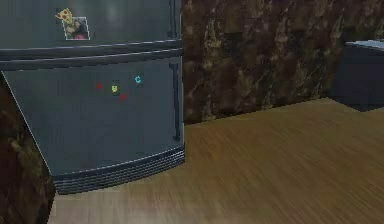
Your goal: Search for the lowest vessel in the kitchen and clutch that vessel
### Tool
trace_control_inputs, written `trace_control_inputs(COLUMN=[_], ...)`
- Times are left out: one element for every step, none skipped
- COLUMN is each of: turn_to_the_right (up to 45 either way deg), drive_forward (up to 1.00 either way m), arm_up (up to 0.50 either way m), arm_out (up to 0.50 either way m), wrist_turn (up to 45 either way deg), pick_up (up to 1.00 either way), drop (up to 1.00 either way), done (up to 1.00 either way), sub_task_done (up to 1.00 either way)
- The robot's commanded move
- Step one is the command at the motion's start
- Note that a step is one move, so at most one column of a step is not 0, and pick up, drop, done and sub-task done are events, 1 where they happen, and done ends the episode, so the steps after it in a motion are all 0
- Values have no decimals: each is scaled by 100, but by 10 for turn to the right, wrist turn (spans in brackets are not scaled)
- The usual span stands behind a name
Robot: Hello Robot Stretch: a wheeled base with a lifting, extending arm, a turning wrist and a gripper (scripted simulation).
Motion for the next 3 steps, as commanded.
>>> trace_control_inputs(turn_to_the_right=[0, -180, 0], drive_forward=[45, 0, 30], arm_up=[0, 0, 0], arm_out=[0, 0, 0], wrist_turn=[0, 0, 0], pick_up=[0, 0, 0], drop=[0, 0, 0], done=[0, 0, 0], sub_task_done=[0, 0, 0])
